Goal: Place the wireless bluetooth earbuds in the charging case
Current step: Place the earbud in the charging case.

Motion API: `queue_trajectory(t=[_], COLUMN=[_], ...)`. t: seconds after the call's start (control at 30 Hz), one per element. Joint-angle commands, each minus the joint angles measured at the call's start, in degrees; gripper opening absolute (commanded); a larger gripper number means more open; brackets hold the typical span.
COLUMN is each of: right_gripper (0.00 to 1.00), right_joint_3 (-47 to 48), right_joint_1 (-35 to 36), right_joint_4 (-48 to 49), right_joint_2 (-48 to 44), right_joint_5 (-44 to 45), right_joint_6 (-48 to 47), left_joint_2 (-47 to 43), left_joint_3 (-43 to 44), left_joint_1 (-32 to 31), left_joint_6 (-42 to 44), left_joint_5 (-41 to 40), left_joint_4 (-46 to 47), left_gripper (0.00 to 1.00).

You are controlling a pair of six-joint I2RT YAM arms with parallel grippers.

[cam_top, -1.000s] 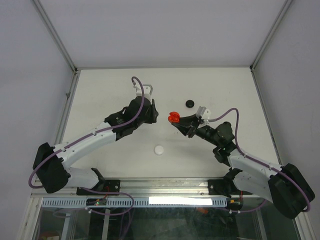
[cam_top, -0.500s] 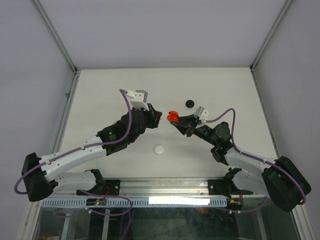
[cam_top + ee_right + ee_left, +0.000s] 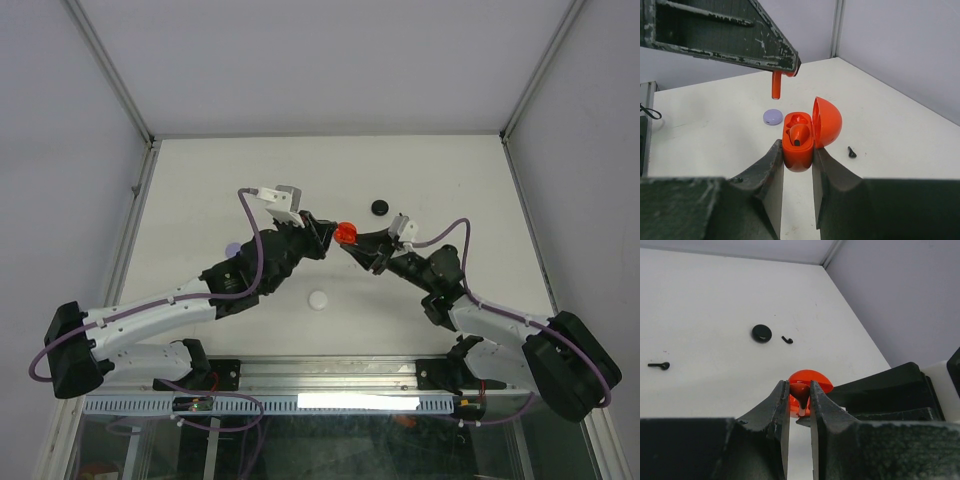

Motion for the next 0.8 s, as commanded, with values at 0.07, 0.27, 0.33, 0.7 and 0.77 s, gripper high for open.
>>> queue_trajectory(t=[0.07,0.27,0.33,0.7,0.77], right_gripper=[0.0,0.0,0.0,0.0,0.0], right_joint_3=[-0.4,-0.8,-0.9,-1.4,-1.5], right_joint_1=[0.3,0.3,0.3,0.3,0.3], right_joint_4=[4.4,5.1,5.4,6.2,6.3], right_joint_2=[-1.0,-1.6,-1.8,-2.3,-2.5], right_joint_5=[0.4,1.0,1.3,2.3,2.6], right_joint_6=[0.0,0.8,0.9,1.2,1.2], left_joint_2=[1.4,3.5,4.0,5.0,5.1], left_joint_3=[-0.1,0.0,-0.1,-0.4,0.0], left_joint_1=[-1.0,-1.0,-1.1,-1.8,-2.2], left_joint_6=[2.9,3.0,2.8,2.3,2.3], left_joint_5=[-0.7,-0.1,0.0,0.7,0.5], left_joint_4=[7.3,8.3,8.3,7.9,7.2], left_gripper=[0.04,0.04,0.04,0.04,0.05])
